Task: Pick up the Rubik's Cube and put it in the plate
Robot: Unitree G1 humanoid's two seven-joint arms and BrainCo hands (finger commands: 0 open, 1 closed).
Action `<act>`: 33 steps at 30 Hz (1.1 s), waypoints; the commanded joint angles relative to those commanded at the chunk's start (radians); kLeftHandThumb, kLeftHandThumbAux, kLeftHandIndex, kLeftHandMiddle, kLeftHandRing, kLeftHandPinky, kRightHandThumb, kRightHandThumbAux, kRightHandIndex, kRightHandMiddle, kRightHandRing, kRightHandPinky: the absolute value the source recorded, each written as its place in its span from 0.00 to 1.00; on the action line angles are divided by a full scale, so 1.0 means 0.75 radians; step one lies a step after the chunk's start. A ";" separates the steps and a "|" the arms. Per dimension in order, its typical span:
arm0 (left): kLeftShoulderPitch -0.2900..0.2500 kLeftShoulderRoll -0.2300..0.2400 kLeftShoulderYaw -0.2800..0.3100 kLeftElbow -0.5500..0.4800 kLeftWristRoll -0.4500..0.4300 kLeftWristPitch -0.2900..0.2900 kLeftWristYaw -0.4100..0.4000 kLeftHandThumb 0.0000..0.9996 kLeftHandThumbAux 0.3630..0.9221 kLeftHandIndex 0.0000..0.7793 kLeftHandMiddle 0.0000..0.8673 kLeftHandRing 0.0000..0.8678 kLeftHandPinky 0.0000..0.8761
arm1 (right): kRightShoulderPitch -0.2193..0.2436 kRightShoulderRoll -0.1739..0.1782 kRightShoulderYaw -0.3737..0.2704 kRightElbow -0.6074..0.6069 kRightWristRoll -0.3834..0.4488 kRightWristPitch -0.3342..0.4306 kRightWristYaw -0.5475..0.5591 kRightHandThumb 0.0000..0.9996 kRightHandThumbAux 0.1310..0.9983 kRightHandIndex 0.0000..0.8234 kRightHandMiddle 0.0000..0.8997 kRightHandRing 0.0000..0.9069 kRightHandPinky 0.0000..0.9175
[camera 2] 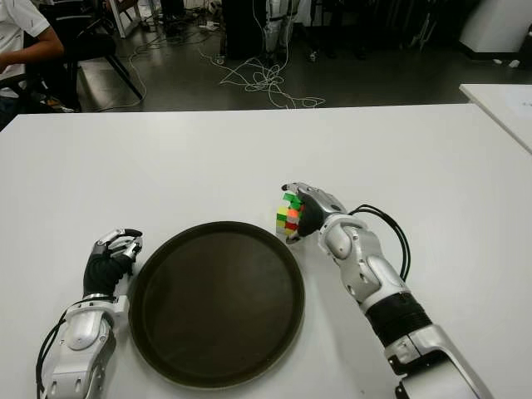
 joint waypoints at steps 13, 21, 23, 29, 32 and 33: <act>0.003 -0.002 -0.001 -0.007 0.002 0.000 -0.002 0.71 0.61 0.57 0.92 0.93 0.90 | -0.027 0.013 0.003 0.045 0.006 0.017 0.007 0.00 0.94 0.02 0.14 0.18 0.23; 0.003 -0.008 0.004 -0.014 -0.003 0.010 0.002 0.71 0.61 0.57 0.92 0.93 0.91 | -0.043 0.021 0.004 0.091 0.013 0.006 0.002 0.00 0.94 0.03 0.11 0.14 0.19; 0.002 -0.009 0.007 -0.011 -0.007 0.011 0.003 0.71 0.61 0.57 0.92 0.93 0.91 | -0.045 0.023 0.000 0.103 0.021 -0.003 -0.001 0.00 0.95 0.03 0.12 0.14 0.19; 0.001 -0.008 0.008 -0.008 -0.005 0.014 0.004 0.71 0.61 0.57 0.92 0.93 0.91 | -0.048 0.028 -0.006 0.119 0.042 -0.010 -0.007 0.00 0.93 0.05 0.13 0.16 0.20; 0.000 -0.005 0.008 -0.007 -0.004 0.013 0.001 0.71 0.61 0.57 0.92 0.93 0.91 | -0.052 0.027 0.003 0.119 0.034 0.001 -0.003 0.00 0.91 0.05 0.14 0.16 0.17; 0.000 -0.004 0.007 -0.007 -0.003 0.012 0.000 0.71 0.61 0.57 0.92 0.93 0.91 | -0.054 0.026 0.007 0.119 0.030 0.004 -0.002 0.00 0.90 0.05 0.14 0.16 0.16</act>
